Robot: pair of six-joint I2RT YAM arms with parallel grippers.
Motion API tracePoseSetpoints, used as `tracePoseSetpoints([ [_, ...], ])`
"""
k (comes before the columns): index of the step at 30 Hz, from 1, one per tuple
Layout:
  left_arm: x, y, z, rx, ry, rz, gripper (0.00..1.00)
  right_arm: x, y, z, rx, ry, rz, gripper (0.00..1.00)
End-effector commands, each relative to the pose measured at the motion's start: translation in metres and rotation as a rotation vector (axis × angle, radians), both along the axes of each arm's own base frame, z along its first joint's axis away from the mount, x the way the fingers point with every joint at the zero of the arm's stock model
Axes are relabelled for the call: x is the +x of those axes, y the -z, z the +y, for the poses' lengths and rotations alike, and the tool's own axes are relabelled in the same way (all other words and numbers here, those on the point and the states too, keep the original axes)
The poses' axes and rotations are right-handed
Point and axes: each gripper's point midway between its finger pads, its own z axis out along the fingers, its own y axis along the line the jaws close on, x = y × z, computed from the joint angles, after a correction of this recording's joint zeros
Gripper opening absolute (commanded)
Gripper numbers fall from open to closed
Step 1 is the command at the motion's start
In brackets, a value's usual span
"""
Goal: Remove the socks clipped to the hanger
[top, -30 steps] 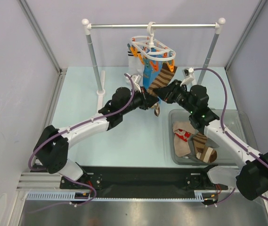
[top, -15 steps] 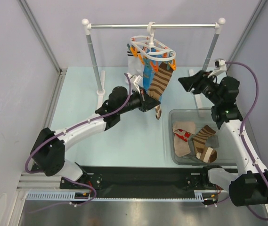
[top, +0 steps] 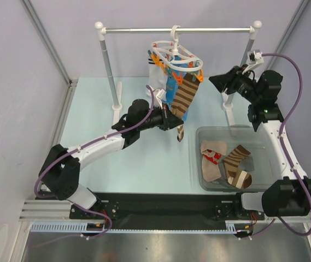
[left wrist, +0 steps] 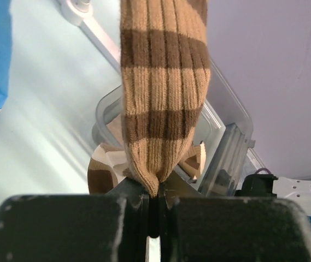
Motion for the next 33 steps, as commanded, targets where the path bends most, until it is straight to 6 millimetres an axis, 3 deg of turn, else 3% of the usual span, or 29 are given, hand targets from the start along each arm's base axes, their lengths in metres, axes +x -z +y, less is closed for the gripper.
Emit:
tracePoseSetpoints([
  [1,0.008,-0.022,0.0,-0.034,0.01,-0.046,0.0,0.02,-0.014,0.0,-0.071,-0.022,-0.101,0.47],
  [4,0.011,-0.022,-0.002,-0.025,0.015,-0.049,0.0,0.02,-0.017,0.014,-0.091,-0.132,-0.145,0.53],
  [9,0.021,-0.014,-0.005,-0.005,0.002,-0.044,0.0,0.024,-0.004,0.028,-0.093,-0.266,-0.153,0.6],
  [13,0.027,-0.014,-0.008,-0.005,0.007,-0.035,0.0,0.018,-0.005,0.035,-0.095,-0.339,-0.192,0.6],
  [26,0.037,-0.01,-0.016,0.006,0.013,-0.026,0.0,0.022,-0.006,0.049,-0.146,-0.355,-0.26,0.63],
  [33,0.036,-0.01,-0.016,0.014,0.019,-0.037,0.0,0.017,-0.01,0.031,-0.148,-0.304,-0.246,0.63],
])
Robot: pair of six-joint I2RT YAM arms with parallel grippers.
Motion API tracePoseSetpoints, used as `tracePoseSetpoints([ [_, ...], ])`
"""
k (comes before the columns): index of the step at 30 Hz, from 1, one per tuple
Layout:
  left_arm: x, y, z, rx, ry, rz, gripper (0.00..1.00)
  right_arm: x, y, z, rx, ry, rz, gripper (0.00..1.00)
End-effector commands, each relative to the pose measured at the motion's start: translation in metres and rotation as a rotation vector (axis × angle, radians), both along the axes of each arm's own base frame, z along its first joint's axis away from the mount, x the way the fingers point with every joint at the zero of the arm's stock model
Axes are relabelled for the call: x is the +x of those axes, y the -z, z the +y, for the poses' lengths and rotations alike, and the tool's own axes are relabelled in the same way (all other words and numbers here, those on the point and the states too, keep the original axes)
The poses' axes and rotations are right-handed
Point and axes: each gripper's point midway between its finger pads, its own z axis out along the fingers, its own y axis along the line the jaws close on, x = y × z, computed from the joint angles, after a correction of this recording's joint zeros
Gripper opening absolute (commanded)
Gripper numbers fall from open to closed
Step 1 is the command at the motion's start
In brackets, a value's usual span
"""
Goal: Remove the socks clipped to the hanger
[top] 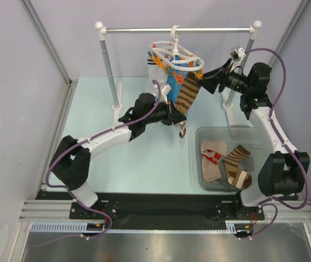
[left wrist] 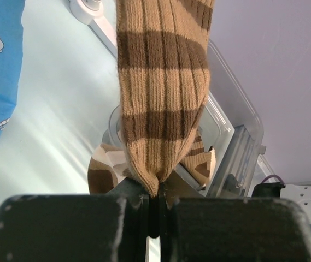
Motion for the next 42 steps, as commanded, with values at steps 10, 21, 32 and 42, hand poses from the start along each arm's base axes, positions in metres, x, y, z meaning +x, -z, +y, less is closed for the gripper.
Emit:
tracePoseSetpoints([
  [10,0.05,-0.013,-0.004,0.073,-0.05,-0.168,0.0,0.007,-0.018,-0.034,-0.022,0.048,-0.059,0.69],
  [21,0.075,0.012,-0.013,0.085,-0.072,-0.126,0.0,0.042,0.002,-0.037,-0.049,0.056,-0.111,0.61],
  [32,0.08,0.012,-0.015,0.078,-0.06,-0.122,0.0,0.049,0.008,-0.025,-0.061,-0.005,-0.188,0.58],
  [42,0.077,0.014,-0.018,0.068,-0.042,-0.108,0.0,0.047,0.003,0.0,-0.066,-0.068,-0.228,0.56],
])
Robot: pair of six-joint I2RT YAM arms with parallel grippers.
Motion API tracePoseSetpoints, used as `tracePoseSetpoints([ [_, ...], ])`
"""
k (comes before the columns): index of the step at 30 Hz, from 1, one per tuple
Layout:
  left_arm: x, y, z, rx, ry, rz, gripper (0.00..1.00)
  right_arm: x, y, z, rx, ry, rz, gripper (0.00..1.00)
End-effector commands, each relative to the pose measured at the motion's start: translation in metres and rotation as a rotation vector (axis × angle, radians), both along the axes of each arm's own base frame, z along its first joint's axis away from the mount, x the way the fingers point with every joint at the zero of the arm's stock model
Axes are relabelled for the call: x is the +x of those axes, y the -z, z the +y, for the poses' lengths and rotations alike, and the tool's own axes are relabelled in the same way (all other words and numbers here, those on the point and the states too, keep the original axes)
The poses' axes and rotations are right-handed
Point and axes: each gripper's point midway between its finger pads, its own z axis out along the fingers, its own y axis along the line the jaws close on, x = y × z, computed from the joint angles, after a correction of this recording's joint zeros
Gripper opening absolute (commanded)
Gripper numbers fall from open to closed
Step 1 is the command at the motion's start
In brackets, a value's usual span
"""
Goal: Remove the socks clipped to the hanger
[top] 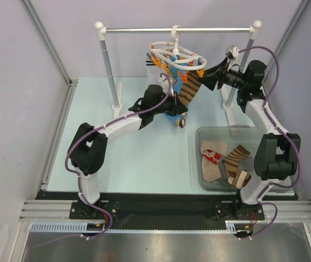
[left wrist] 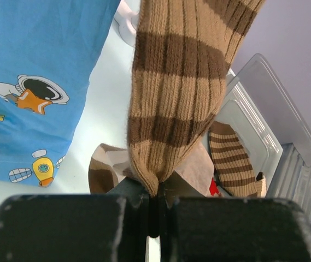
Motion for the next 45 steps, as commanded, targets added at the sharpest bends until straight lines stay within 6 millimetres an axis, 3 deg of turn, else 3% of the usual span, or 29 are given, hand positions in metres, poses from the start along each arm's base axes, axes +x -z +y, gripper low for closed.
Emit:
tracePoseSetpoints([
  [1,0.007,-0.019,-0.005,-0.037,0.018,-0.047,0.0,0.002,-0.032,0.01,-0.006,-0.032,-0.135,0.55],
  [9,0.002,-0.016,-0.003,-0.04,0.025,-0.036,0.0,0.007,-0.046,0.02,0.009,-0.025,-0.205,0.54],
  [16,-0.001,-0.015,-0.003,-0.044,0.034,-0.032,0.0,0.007,-0.058,0.025,0.027,-0.028,-0.244,0.45],
  [30,-0.004,-0.021,-0.003,-0.057,0.039,-0.038,0.0,0.005,-0.078,0.033,0.037,-0.016,-0.293,0.53],
  [34,-0.004,-0.021,-0.003,-0.061,0.041,-0.038,0.0,0.007,-0.081,0.032,0.041,0.001,-0.298,0.51],
  [39,-0.005,-0.02,-0.003,-0.06,0.042,-0.034,0.0,0.006,-0.086,0.03,0.056,0.016,-0.302,0.57],
  [45,-0.005,-0.022,-0.003,-0.063,0.04,-0.035,0.0,0.008,-0.091,0.025,0.084,0.067,-0.311,0.51],
])
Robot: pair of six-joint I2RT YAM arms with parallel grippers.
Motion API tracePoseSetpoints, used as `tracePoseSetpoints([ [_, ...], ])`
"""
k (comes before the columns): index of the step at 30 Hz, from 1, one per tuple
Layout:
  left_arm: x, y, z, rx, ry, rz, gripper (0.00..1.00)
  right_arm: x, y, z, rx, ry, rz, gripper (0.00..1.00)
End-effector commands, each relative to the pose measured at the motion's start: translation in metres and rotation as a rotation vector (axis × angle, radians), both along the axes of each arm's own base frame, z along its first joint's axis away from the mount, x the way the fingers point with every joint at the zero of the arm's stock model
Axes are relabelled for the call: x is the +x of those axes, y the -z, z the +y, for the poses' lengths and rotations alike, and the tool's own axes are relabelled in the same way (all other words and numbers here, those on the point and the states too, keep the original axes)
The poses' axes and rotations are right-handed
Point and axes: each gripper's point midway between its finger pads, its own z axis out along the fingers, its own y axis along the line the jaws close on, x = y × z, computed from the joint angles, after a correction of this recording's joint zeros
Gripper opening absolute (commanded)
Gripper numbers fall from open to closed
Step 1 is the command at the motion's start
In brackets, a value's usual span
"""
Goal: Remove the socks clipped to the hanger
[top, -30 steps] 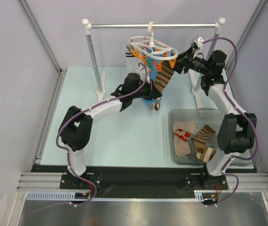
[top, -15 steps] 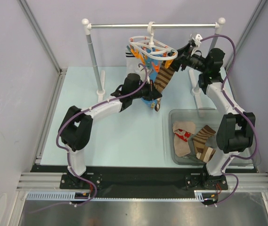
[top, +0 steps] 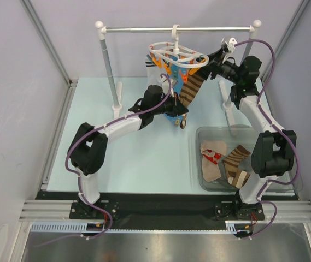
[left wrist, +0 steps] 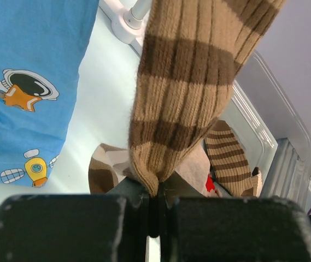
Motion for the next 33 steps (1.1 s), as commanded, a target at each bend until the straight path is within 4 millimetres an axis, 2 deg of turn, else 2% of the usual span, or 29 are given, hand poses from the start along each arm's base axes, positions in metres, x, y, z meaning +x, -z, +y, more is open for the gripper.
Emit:
tracePoseSetpoints([
  [1,-0.001,-0.023,0.0,-0.051,0.014,-0.04,0.0,-0.01,-0.042,-0.005,0.042,0.044,-0.125,0.49],
  [4,-0.001,-0.023,0.0,-0.052,0.013,-0.037,0.0,-0.009,-0.041,-0.006,0.057,0.051,-0.123,0.37],
  [5,-0.001,-0.023,0.0,-0.053,0.012,-0.039,0.0,-0.01,-0.041,-0.005,0.056,0.046,-0.124,0.27],
  [7,-0.001,-0.024,0.0,-0.055,0.013,-0.038,0.0,-0.011,-0.042,-0.005,0.054,0.04,-0.124,0.17],
  [8,-0.002,-0.025,-0.001,-0.056,0.012,-0.039,0.0,-0.011,-0.04,-0.005,0.053,0.039,-0.118,0.09],
  [10,-0.001,-0.023,0.0,-0.054,0.013,-0.037,0.0,-0.011,-0.039,-0.005,0.05,0.036,-0.115,0.0],
  [15,-0.003,-0.024,0.0,-0.058,0.014,-0.033,0.0,-0.011,-0.039,-0.005,0.057,0.036,-0.099,0.0],
  [16,-0.003,-0.026,0.0,-0.062,0.013,-0.033,0.0,-0.01,-0.038,-0.006,0.06,0.038,-0.087,0.02],
  [17,-0.005,-0.026,0.001,-0.065,0.016,-0.024,0.0,-0.009,-0.038,-0.006,0.064,0.046,-0.084,0.16],
  [19,-0.011,-0.028,0.001,-0.077,0.029,-0.015,0.0,-0.008,-0.038,-0.008,0.075,0.066,-0.063,0.33],
  [20,-0.015,-0.037,0.002,-0.093,0.032,-0.017,0.0,-0.008,-0.036,-0.008,0.076,0.07,-0.05,0.46],
  [22,-0.024,-0.039,0.004,-0.104,0.046,-0.007,0.0,-0.012,-0.035,-0.011,0.078,0.081,-0.032,0.57],
  [23,-0.029,-0.042,0.005,-0.113,0.049,0.0,0.0,-0.013,-0.028,-0.012,0.077,0.087,-0.008,0.66],
  [24,-0.037,-0.053,0.007,-0.128,0.057,-0.012,0.0,-0.015,-0.026,-0.013,0.078,0.093,-0.001,0.68],
  [26,-0.05,-0.052,0.01,-0.138,0.062,0.006,0.0,-0.026,-0.03,-0.015,0.085,0.109,-0.002,0.76],
  [27,-0.058,-0.064,0.012,-0.157,0.066,-0.011,0.0,-0.028,-0.017,-0.017,0.086,0.123,0.028,0.79],
  [28,-0.063,-0.066,0.014,-0.163,0.066,-0.007,0.0,-0.031,-0.011,-0.02,0.092,0.138,0.054,0.82],
  [29,-0.073,-0.063,0.012,-0.17,0.074,0.009,0.0,-0.041,-0.019,-0.022,0.102,0.156,0.044,0.93],
  [30,-0.079,-0.069,0.013,-0.182,0.08,0.002,0.0,-0.044,-0.006,-0.024,0.101,0.167,0.084,0.98],
  [31,-0.088,-0.08,0.014,-0.199,0.087,-0.011,0.0,-0.048,0.0,-0.027,0.105,0.195,0.129,1.0],
  [32,-0.098,-0.08,0.013,-0.198,0.096,-0.001,0.0,-0.06,-0.01,-0.031,0.115,0.213,0.125,1.0],
  [33,-0.109,-0.09,0.012,-0.208,0.103,-0.011,0.0,-0.064,0.007,-0.036,0.115,0.255,0.195,1.0],
])
